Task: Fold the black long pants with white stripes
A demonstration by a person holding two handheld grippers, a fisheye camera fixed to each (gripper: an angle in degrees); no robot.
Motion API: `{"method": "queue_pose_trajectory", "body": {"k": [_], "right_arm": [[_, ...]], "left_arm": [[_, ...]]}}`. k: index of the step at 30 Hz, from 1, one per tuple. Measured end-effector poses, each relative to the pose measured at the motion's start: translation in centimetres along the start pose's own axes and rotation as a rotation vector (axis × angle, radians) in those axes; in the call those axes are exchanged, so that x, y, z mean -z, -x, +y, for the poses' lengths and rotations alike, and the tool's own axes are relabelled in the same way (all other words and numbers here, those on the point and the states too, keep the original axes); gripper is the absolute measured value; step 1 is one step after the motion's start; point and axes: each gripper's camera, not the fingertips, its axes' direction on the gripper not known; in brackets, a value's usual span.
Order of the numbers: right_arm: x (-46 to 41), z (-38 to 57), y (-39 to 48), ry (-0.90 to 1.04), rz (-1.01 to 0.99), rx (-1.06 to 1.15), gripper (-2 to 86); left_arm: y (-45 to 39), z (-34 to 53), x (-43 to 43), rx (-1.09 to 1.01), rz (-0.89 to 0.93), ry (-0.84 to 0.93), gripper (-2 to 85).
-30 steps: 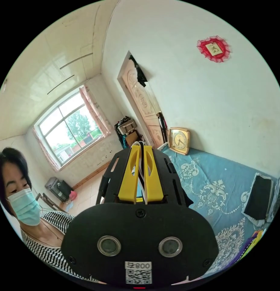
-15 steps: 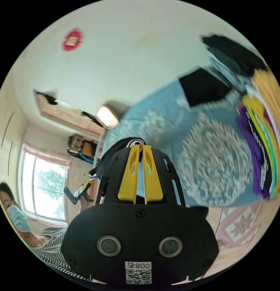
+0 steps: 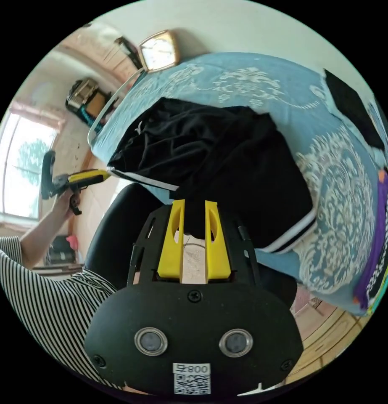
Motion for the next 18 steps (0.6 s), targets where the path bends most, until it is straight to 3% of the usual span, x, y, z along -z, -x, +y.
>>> {"method": "queue_pose_trajectory", "body": {"k": [7,11,18], "right_arm": [[-2.7,-6.1,3.9,0.064,0.1,0.003,9.1],[-3.2,-8.6,4.8,0.107,0.169,-0.01,4.9],[1.7,-11.5,4.2,0.082,0.025,-0.047,1.4]], "left_arm": [[0.7,-2.5,-1.3,0.027,0.039,-0.006,0.3],[0.8,-3.8,-2.0,0.005,0.031,-0.008,0.3],[2.1,-5.5,-2.1,0.02,0.031,-0.063,0.3]]}}
